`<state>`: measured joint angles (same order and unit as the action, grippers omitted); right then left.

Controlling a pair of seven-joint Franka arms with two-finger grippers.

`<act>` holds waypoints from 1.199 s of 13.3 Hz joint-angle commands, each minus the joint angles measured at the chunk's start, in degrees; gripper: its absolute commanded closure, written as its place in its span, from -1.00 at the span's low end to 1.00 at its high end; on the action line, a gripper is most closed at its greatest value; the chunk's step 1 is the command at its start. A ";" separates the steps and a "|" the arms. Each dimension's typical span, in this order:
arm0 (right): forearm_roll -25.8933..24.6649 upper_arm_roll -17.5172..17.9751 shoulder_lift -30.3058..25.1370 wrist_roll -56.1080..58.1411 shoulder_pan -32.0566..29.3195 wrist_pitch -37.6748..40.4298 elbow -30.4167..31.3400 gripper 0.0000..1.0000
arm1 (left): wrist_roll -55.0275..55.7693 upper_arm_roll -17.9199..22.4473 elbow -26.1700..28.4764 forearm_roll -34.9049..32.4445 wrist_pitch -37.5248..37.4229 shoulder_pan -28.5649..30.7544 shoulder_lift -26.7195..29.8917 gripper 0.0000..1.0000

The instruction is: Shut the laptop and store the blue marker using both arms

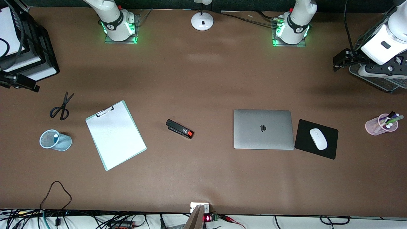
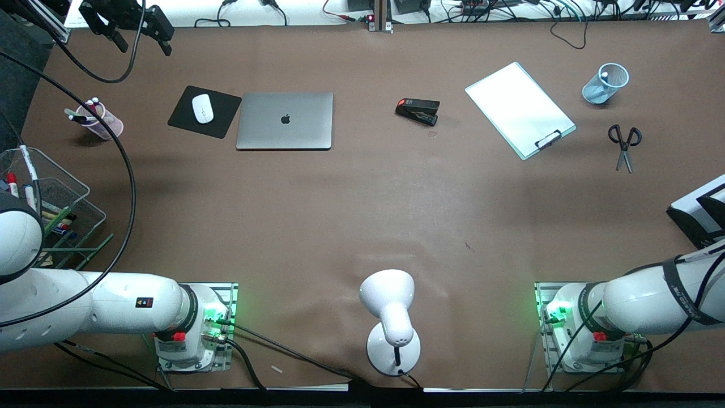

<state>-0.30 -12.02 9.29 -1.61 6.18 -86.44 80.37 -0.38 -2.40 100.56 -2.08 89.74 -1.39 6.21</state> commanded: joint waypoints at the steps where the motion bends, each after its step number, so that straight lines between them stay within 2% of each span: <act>1: -0.49 -0.46 -5.41 0.65 0.50 -5.73 8.89 -1.00 | -0.68 -0.15 -0.36 -0.91 -0.71 0.42 0.47 -1.00; 3: -0.49 -0.46 -7.53 0.82 0.67 -6.81 12.18 -1.00 | -0.68 -0.24 -0.36 -0.91 -0.71 0.34 0.47 -1.00; 7: -0.58 -0.55 -8.77 4.24 0.58 -3.73 11.22 -1.00 | -0.68 -0.15 -0.27 -0.91 -0.80 0.42 0.47 -1.00; 16: -0.67 -0.28 -8.59 3.90 0.67 -3.20 9.72 -1.00 | -0.68 -0.15 -0.27 -0.91 -0.80 0.42 0.47 -1.00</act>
<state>-0.30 -12.10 1.63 1.48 6.42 -90.42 90.08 -0.38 -2.39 100.56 -2.08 89.73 -1.35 6.21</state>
